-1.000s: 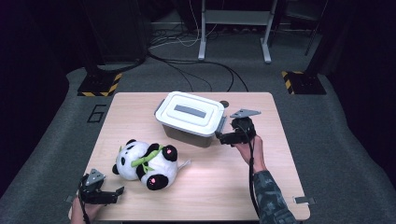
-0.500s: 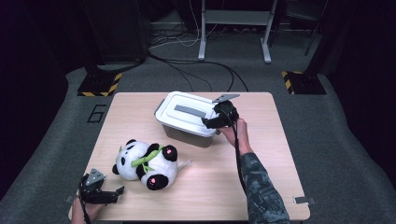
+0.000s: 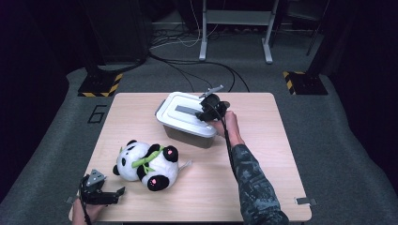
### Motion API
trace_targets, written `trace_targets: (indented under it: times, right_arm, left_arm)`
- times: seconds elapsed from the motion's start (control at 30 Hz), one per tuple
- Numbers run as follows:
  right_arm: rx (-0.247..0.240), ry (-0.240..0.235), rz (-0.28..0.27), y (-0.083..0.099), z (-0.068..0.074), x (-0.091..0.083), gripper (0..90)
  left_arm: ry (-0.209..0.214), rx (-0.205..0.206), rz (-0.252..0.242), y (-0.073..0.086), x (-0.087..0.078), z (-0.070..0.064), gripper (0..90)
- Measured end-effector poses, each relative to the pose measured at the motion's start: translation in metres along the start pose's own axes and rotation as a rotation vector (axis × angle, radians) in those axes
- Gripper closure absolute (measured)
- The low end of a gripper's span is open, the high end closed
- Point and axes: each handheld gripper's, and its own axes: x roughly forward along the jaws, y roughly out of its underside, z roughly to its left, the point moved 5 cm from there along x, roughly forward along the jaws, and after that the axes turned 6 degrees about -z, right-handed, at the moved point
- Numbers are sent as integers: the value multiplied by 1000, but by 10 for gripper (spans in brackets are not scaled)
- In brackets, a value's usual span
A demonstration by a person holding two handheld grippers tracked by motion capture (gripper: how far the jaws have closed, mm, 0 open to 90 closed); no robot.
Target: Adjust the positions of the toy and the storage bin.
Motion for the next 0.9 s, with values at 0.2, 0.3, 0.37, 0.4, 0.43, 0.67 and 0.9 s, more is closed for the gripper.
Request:
trace_targets:
  times: [0.2,0.3,0.37,0.4,0.43,0.67,0.9]
  right_arm:
    - [-7,-8,7,1,-1,-1,626]
    - [-14,0,15,2,-1,-4,640]
    - [-12,1,16,4,-2,-6,651]
    - [-8,3,19,5,-2,-8,655]
    - [-4,1,18,6,-2,-10,660]
    - [32,-20,14,15,-4,-19,671]
    - [52,-31,9,22,-1,-28,672]
  left_arm:
    - [2,-1,0,0,0,0,0]
    - [2,-1,1,0,0,0,0]
    - [1,-1,2,0,0,0,0]
    - [1,0,3,0,0,0,0]
    - [2,-1,0,0,0,0,0]
    - [2,-5,-2,0,0,0,0]
    - [3,-10,-4,0,0,0,1]
